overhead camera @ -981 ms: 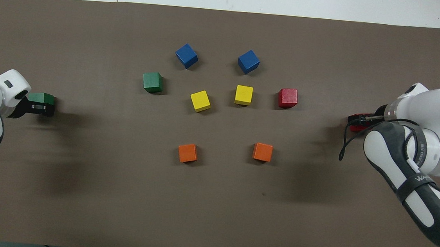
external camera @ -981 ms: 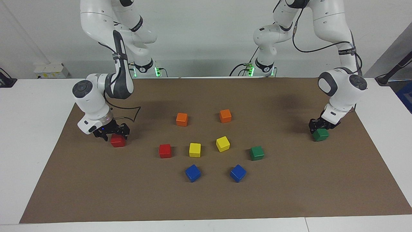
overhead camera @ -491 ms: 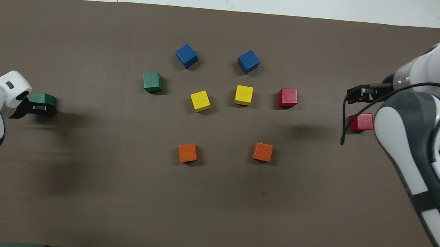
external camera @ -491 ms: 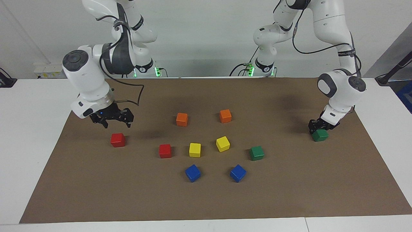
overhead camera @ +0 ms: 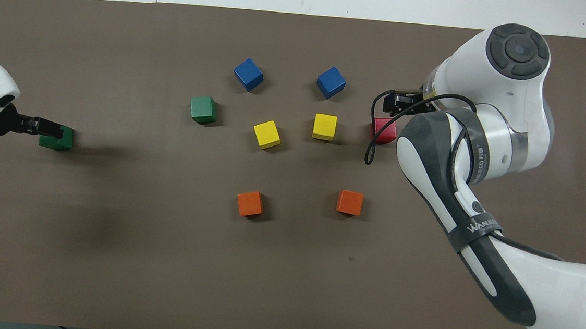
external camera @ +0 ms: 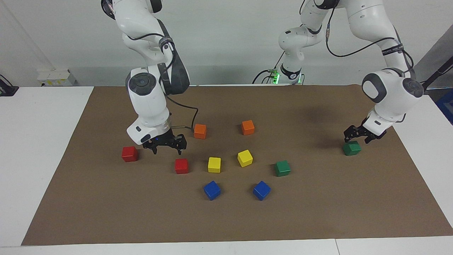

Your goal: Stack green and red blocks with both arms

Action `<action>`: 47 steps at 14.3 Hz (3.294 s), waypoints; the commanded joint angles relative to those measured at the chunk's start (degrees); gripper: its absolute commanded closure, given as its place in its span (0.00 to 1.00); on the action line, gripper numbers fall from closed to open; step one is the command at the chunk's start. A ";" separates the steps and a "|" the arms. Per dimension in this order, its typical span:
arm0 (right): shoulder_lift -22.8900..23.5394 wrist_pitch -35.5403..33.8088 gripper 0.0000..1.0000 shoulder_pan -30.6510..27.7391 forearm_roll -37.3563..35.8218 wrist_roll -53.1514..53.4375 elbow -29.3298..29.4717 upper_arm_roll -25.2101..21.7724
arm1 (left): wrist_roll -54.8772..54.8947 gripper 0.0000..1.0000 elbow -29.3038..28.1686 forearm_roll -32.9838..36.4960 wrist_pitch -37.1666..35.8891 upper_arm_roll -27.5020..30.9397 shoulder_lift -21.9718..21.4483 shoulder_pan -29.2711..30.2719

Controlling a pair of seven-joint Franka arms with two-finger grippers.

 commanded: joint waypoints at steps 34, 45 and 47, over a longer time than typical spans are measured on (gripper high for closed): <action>-9.38 8.43 1.00 -18.14 -0.55 -23.13 -16.65 -0.18 | -35.96 1.00 11.07 2.66 2.05 0.61 7.86 -24.25; -11.67 10.20 1.00 -17.43 -0.11 -21.55 -22.55 -0.01 | -5.28 1.00 -5.27 2.48 4.82 0.61 -5.27 -1.22; -11.93 10.29 1.00 -17.43 -0.11 -21.72 -23.51 -0.01 | -4.57 1.00 -9.23 2.31 9.65 0.52 -6.24 1.25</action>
